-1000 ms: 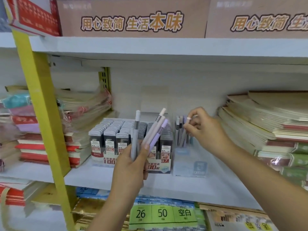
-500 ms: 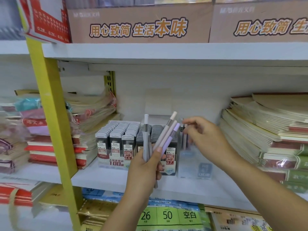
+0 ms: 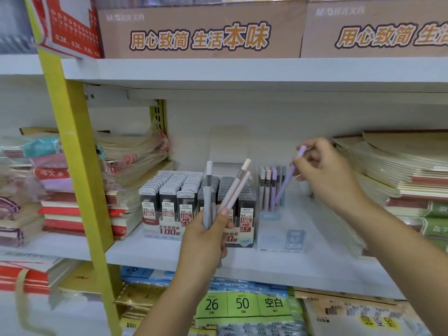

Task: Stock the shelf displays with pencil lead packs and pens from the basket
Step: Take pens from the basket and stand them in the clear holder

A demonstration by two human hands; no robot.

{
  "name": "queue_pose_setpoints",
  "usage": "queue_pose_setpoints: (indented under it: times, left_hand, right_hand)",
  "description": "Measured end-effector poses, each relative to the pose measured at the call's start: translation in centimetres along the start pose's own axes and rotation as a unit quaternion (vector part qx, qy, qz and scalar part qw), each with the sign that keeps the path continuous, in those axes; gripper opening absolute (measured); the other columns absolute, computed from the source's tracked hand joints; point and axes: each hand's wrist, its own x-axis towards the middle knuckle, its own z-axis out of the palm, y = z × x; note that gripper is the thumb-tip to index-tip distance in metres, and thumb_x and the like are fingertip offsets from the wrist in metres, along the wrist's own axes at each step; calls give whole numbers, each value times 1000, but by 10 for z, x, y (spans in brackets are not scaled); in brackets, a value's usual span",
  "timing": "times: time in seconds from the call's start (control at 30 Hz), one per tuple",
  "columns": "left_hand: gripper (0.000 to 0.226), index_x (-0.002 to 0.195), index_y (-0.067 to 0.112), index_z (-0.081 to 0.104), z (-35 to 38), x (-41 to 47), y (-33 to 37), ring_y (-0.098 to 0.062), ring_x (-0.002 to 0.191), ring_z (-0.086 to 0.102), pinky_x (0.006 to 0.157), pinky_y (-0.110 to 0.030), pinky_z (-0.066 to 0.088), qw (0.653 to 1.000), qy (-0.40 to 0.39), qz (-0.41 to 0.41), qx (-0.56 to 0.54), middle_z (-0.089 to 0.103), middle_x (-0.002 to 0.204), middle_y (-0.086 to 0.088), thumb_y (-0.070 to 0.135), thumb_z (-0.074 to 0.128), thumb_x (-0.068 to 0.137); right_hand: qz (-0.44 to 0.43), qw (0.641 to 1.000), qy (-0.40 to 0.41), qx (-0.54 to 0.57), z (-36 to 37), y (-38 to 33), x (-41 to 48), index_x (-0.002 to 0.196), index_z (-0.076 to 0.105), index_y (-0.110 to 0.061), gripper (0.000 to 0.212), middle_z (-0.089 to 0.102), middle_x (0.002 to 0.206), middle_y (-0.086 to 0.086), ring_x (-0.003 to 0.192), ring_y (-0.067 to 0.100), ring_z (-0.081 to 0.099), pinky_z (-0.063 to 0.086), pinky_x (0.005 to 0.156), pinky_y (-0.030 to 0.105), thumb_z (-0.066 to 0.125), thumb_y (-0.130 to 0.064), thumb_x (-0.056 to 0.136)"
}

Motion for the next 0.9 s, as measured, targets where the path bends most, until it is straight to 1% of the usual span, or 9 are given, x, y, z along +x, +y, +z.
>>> queue_pose_setpoints:
  times: [0.07, 0.13, 0.37, 0.53, 0.6, 0.7, 0.77, 0.83, 0.9]
  left_hand:
    - [35, 80, 16, 65, -1, 0, 0, -10, 39, 40, 37, -22, 34, 1000, 0, 2, 3, 45, 49, 7, 48, 59, 94]
    - [36, 80, 16, 66, 0, 0, 0, -10, 39, 40, 37, -23, 34, 1000, -3, 1, 6, 45, 49, 7, 48, 59, 94]
    - [35, 83, 15, 66, -2, -1, -2, -10, 40, 39, 38, -24, 33, 1000, -7, -4, 9, 46, 50, 7, 47, 59, 94]
    - [35, 83, 14, 66, 0, 1, -3, -10, 40, 40, 38, -24, 34, 1000, -7, -8, 8, 46, 51, 6, 47, 60, 94]
    - [35, 82, 14, 67, 2, 1, -4, -11, 40, 41, 38, -24, 34, 1000, -9, -11, 0, 47, 50, 6, 47, 61, 94]
    - [36, 80, 14, 68, 4, 1, -4, -11, 40, 41, 38, -23, 34, 1000, -14, -15, -17, 48, 52, 4, 47, 62, 93]
    - [36, 79, 14, 69, 5, 1, -3, -11, 40, 41, 38, -23, 34, 999, -16, -17, -28, 48, 52, 3, 46, 62, 93]
    - [35, 79, 13, 69, 6, 2, -2, -11, 40, 41, 38, -22, 35, 999, -20, -15, -42, 49, 52, 2, 44, 62, 94]
    - [35, 79, 13, 69, 7, 2, 0, -11, 40, 41, 37, -22, 34, 999, -25, -10, -46, 50, 52, 3, 44, 62, 94]
  right_hand:
    - [-9, 997, -48, -53, 9, 8, -3, 94, 52, -30, 11, 70, 85, -1, 77, 15, 68, 57, 72, 41, 58, -21, 96]
    - [-24, 994, -78, -80, 16, 13, -7, 93, 51, -32, 11, 70, 82, -4, 76, 15, 68, 57, 73, 46, 58, -24, 96]
    - [-77, 981, -87, -152, 19, 24, -7, 93, 44, -37, 24, 67, 78, -11, 72, 6, 65, 55, 70, 36, 63, -23, 92]
    - [-55, 979, -93, -173, 20, 25, -2, 97, 39, -33, 27, 67, 72, -1, 68, 16, 67, 56, 65, 41, 63, -23, 93]
    - [-46, 976, -108, -185, 26, 24, -2, 96, 41, -28, 24, 67, 73, 1, 68, 20, 66, 55, 66, 40, 64, -23, 92]
    - [-40, 957, -153, -244, 32, 19, 2, 100, 50, -20, 14, 67, 85, 3, 77, 25, 63, 51, 68, 35, 62, -21, 93]
    - [-68, 946, -128, -291, 29, 12, 3, 105, 59, -19, 12, 60, 92, -1, 82, 20, 59, 41, 67, 28, 60, -20, 94]
    - [-82, 961, -76, -253, 29, 0, -2, 105, 62, -25, 14, 53, 92, -8, 77, 8, 53, 37, 67, 20, 57, -18, 94]
    - [22, 992, -103, -66, 33, -15, -14, 100, 60, -30, 14, 63, 85, -9, 70, 3, 59, 43, 63, 15, 57, -19, 92]
